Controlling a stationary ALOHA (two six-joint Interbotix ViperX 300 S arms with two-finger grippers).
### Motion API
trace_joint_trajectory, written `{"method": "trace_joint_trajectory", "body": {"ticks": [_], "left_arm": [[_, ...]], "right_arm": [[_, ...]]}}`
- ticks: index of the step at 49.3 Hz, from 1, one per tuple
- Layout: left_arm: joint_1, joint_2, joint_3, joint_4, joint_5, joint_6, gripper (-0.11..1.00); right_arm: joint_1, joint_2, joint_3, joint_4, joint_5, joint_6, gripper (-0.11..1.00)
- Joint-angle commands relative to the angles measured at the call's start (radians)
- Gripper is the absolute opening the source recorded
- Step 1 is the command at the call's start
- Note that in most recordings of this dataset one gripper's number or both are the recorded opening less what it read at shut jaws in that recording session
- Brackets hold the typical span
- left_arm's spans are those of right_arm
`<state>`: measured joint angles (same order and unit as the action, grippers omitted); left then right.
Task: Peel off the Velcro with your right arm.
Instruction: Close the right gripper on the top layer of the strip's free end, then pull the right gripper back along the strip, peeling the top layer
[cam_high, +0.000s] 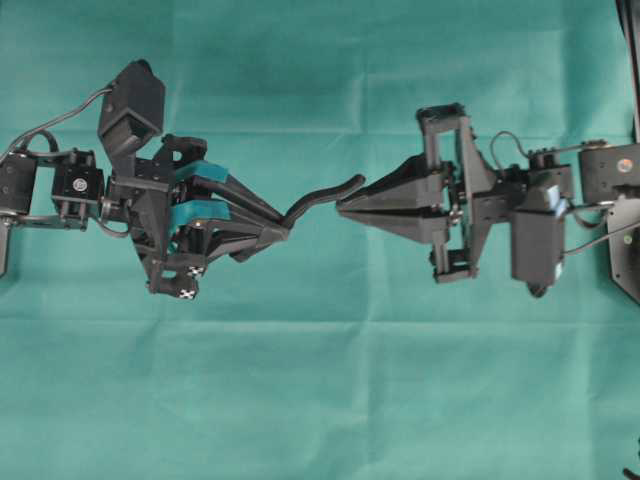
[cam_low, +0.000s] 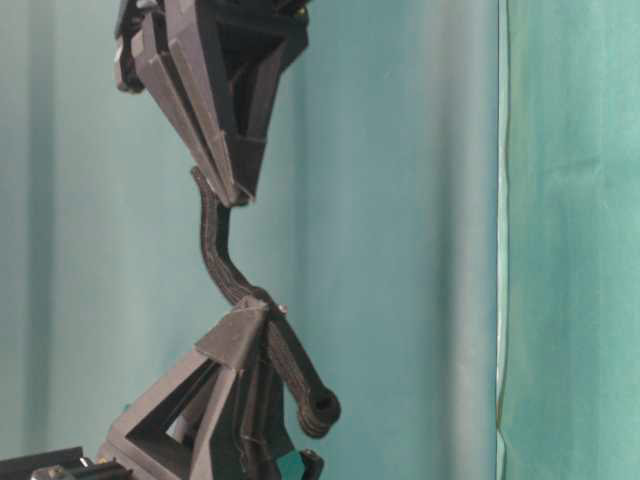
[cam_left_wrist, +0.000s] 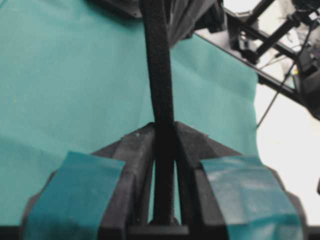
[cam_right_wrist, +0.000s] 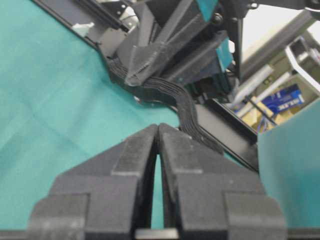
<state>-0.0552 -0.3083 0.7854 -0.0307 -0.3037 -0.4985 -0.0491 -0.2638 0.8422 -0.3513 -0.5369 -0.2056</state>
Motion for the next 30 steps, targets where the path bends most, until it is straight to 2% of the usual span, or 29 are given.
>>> {"method": "trace_joint_trajectory", "body": {"ticks": [1, 30], "left_arm": [[0.003, -0.02, -0.011, 0.0, -0.014, 0.003, 0.1], [0.005, -0.02, -0.009, 0.002, -0.017, 0.005, 0.1]], "right_arm": [[0.011, 0.009, -0.035, 0.002, -0.008, 0.003, -0.09], [0.041, 0.12, -0.109, 0.002, 0.011, 0.002, -0.09]]}}
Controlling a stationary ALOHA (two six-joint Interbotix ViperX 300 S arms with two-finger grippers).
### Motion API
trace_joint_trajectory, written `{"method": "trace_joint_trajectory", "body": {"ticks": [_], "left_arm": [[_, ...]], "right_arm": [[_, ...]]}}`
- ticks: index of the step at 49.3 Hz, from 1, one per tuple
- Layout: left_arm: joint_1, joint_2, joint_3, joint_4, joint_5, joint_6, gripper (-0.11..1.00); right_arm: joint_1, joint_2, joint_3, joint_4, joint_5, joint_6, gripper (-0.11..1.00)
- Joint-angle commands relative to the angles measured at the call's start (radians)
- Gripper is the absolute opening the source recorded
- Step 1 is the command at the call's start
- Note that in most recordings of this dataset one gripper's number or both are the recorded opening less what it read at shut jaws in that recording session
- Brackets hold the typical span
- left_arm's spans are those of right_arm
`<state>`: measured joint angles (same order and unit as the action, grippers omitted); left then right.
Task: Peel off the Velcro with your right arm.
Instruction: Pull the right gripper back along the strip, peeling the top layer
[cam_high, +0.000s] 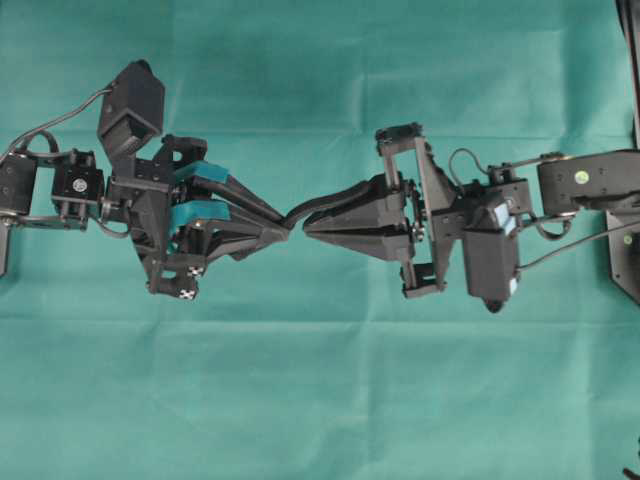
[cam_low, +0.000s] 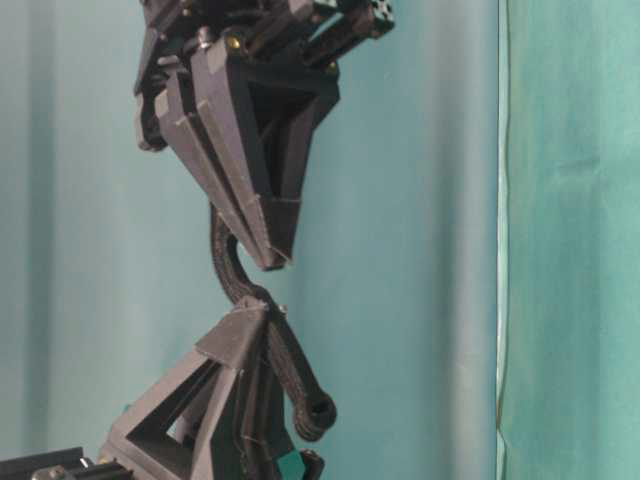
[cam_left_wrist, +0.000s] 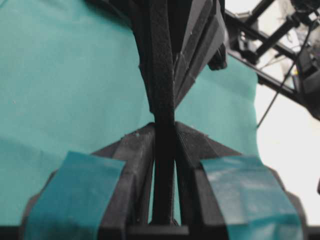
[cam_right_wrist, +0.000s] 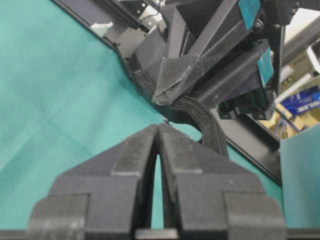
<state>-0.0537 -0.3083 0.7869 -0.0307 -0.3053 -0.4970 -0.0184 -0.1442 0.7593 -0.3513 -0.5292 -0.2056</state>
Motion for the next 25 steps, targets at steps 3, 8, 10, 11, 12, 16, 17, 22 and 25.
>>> {"method": "trace_joint_trajectory", "body": {"ticks": [3, 8, 10, 11, 12, 16, 17, 22, 25], "left_arm": [[0.002, -0.02, -0.011, 0.002, -0.018, 0.003, 0.1], [0.003, -0.02, -0.011, 0.002, -0.023, 0.005, 0.1], [0.003, -0.02, -0.011, 0.002, -0.026, 0.005, 0.1], [0.003, -0.02, -0.011, 0.002, -0.026, 0.005, 0.1], [0.003, -0.018, -0.011, 0.002, -0.028, 0.005, 0.1], [0.006, -0.018, -0.011, 0.002, -0.028, 0.005, 0.1], [0.006, -0.018, -0.011, 0.002, -0.028, 0.005, 0.1], [0.006, -0.018, -0.011, 0.002, -0.029, 0.003, 0.1], [0.006, -0.018, -0.011, 0.002, -0.028, 0.003, 0.1]], "right_arm": [[0.017, 0.006, -0.031, 0.0, 0.012, 0.002, -0.09], [0.029, 0.014, -0.04, 0.0, 0.032, 0.002, -0.09], [0.035, 0.017, -0.043, 0.0, 0.038, 0.002, -0.09], [0.038, 0.018, -0.043, -0.002, 0.043, 0.002, -0.09], [0.041, 0.018, -0.044, -0.002, 0.048, 0.002, -0.09], [0.055, 0.028, -0.051, -0.002, 0.064, 0.0, -0.09], [0.058, 0.029, -0.052, -0.002, 0.067, 0.0, -0.09], [0.074, 0.041, -0.061, -0.002, 0.091, 0.0, -0.09], [0.081, 0.049, -0.066, -0.002, 0.104, 0.0, -0.09]]}}
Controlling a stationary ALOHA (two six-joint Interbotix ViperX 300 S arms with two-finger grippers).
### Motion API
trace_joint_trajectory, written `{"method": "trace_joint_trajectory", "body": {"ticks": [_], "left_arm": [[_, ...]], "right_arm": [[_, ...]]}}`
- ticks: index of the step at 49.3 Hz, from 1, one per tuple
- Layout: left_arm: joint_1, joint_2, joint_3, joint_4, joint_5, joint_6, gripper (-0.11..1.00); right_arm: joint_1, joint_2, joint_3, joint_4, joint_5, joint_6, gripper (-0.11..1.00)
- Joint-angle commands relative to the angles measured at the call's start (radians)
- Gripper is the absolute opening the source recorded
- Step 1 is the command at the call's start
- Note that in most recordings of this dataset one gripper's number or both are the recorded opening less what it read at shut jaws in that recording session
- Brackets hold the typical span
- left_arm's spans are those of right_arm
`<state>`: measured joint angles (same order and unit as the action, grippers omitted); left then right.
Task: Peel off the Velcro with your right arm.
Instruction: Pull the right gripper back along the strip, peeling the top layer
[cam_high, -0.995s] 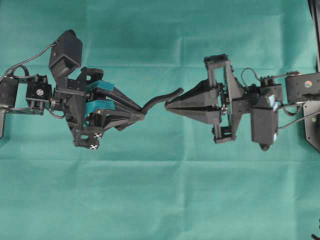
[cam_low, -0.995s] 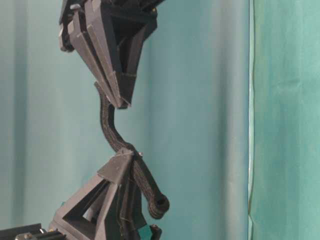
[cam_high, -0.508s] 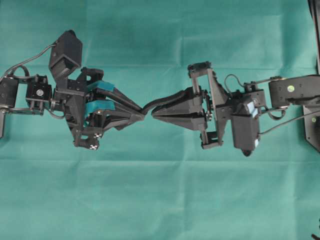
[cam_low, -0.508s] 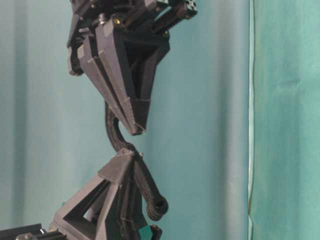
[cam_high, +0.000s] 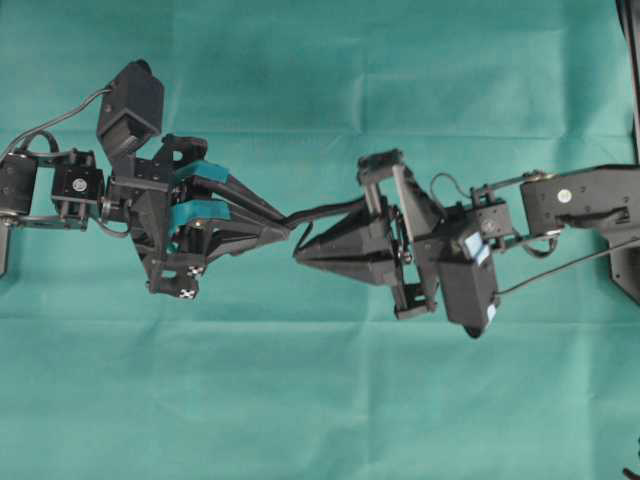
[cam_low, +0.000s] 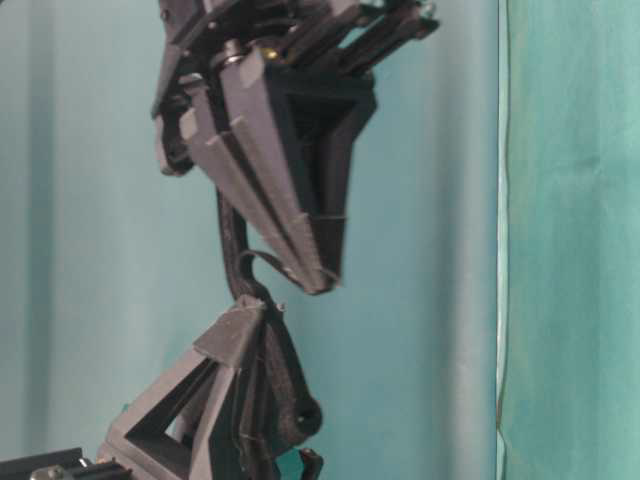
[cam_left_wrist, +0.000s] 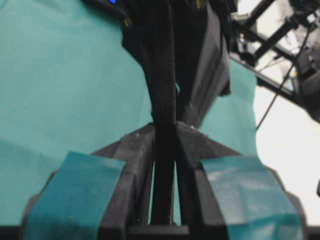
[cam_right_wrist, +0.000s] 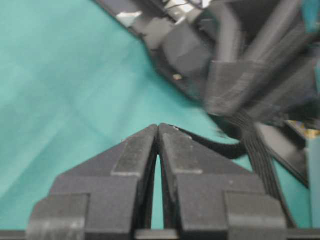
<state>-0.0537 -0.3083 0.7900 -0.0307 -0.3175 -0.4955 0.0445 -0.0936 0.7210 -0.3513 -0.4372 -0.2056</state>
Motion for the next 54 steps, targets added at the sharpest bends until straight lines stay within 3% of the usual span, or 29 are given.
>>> {"method": "trace_joint_trajectory", "body": {"ticks": [1, 44, 54], "left_arm": [[0.006, -0.018, -0.014, 0.002, -0.015, 0.002, 0.1], [0.008, -0.02, -0.009, 0.002, -0.017, 0.005, 0.1], [0.008, -0.02, -0.011, 0.002, -0.015, 0.006, 0.1]], "right_arm": [[0.02, 0.002, -0.029, -0.002, 0.017, 0.0, -0.09], [0.063, 0.091, -0.092, -0.002, 0.086, -0.002, -0.09], [0.078, 0.117, -0.107, -0.023, 0.087, -0.002, -0.09]]}}
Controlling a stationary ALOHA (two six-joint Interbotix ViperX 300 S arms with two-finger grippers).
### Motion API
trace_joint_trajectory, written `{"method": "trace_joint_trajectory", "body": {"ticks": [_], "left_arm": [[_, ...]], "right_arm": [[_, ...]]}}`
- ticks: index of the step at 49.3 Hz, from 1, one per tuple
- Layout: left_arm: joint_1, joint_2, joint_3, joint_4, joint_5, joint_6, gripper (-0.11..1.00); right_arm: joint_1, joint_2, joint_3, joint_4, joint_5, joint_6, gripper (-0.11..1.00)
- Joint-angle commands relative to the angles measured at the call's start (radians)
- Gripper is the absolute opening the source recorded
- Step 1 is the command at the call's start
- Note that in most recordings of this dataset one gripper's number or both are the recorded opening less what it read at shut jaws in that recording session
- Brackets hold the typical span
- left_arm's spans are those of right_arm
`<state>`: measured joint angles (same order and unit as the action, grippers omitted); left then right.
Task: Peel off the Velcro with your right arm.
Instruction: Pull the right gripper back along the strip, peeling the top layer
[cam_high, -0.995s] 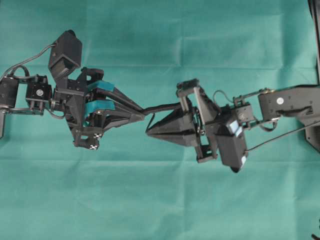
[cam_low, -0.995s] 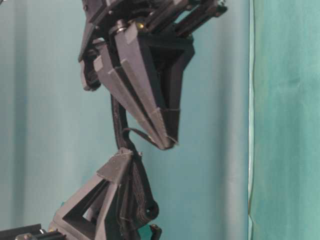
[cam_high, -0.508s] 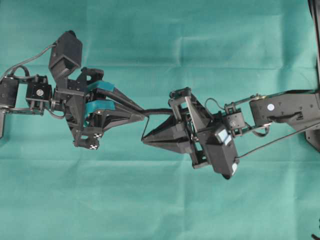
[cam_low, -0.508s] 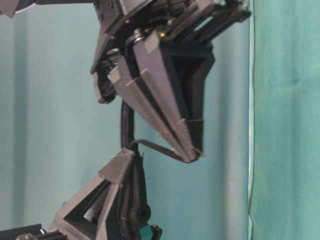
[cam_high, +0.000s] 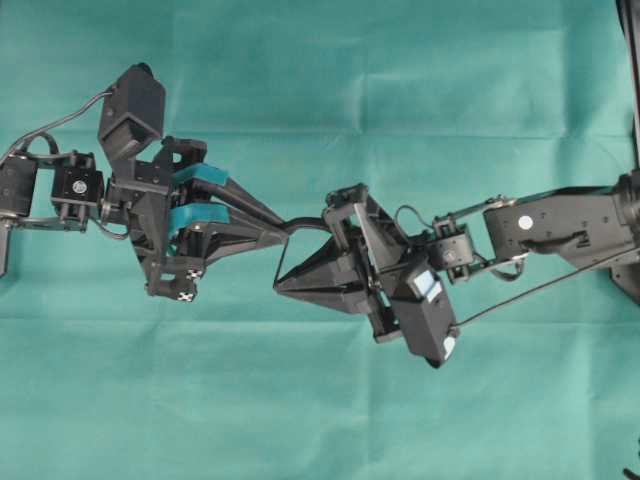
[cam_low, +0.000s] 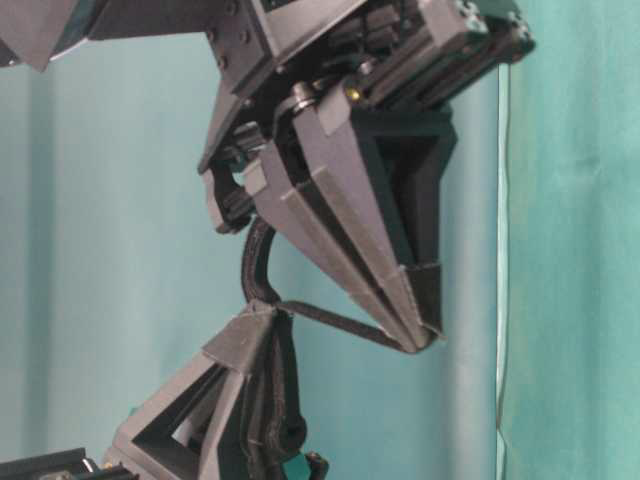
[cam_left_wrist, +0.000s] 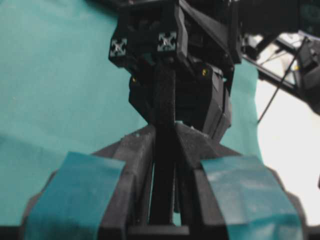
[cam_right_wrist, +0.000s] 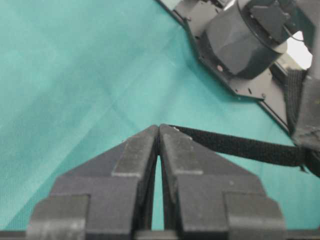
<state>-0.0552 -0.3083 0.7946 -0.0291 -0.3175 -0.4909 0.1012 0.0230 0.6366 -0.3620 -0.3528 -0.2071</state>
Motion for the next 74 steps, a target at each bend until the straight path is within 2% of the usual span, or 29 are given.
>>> {"method": "trace_joint_trajectory", "body": {"ticks": [1, 24, 33, 68, 74], "left_arm": [[0.009, -0.02, -0.014, 0.0, -0.017, 0.002, 0.1], [0.009, -0.02, -0.014, 0.0, -0.017, -0.002, 0.1], [0.008, -0.023, -0.009, 0.0, -0.017, -0.006, 0.1], [0.002, -0.046, 0.015, 0.0, -0.017, -0.008, 0.1], [0.002, -0.071, 0.038, 0.0, -0.017, -0.008, 0.1]], "right_arm": [[0.026, 0.002, -0.023, -0.015, 0.003, 0.0, -0.09], [0.075, 0.046, -0.031, -0.023, 0.003, 0.008, -0.09], [0.087, 0.025, -0.018, -0.023, 0.015, 0.009, -0.09], [0.08, -0.055, 0.021, 0.046, 0.087, 0.012, -0.09], [0.08, -0.091, 0.048, 0.055, 0.092, 0.032, -0.09]]}}
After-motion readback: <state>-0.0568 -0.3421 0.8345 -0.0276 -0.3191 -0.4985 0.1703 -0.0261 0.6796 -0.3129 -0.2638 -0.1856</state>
